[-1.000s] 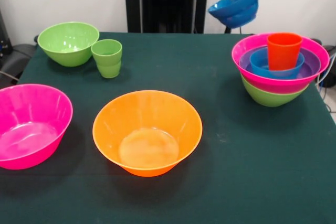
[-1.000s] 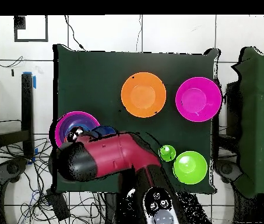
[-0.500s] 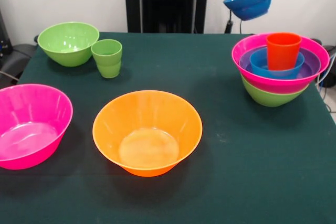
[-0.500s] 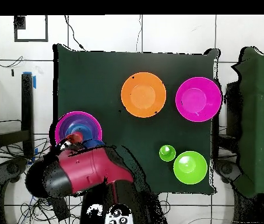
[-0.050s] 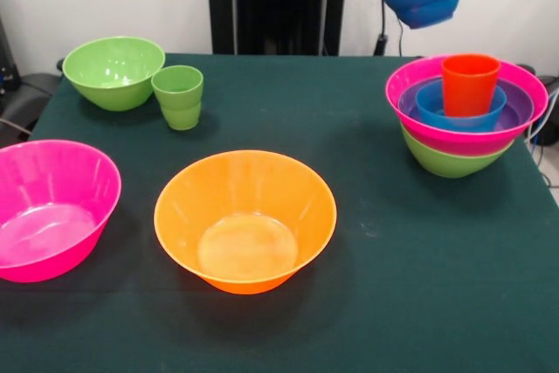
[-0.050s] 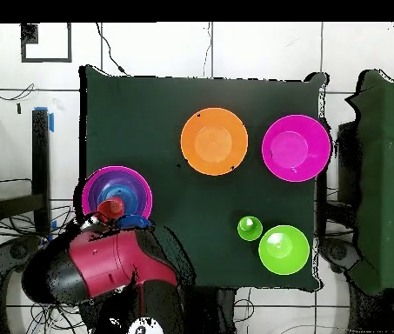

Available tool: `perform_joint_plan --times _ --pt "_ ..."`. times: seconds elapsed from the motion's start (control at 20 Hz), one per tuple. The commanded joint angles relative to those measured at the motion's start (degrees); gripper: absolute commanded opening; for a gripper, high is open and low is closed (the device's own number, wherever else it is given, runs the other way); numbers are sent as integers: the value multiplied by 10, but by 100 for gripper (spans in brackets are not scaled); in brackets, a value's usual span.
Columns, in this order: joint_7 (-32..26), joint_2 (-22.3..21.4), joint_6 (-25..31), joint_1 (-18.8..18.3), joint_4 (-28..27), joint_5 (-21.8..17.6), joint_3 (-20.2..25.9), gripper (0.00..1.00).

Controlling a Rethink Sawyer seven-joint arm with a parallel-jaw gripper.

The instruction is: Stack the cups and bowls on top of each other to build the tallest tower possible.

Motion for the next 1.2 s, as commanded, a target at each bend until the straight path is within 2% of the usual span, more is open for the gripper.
perform_joint_plan --times 0.05,0.45,0.8,1.0,1.2 --pt "129 75 -41 23 -54 23 -49 0" --pt "115 111 -62 45 -91 69 -66 0" --pt "90 113 -45 51 -110 112 -73 0" --pt "100 111 -37 71 -112 137 -79 0" --pt "110 126 -53 90 -112 161 -85 0"
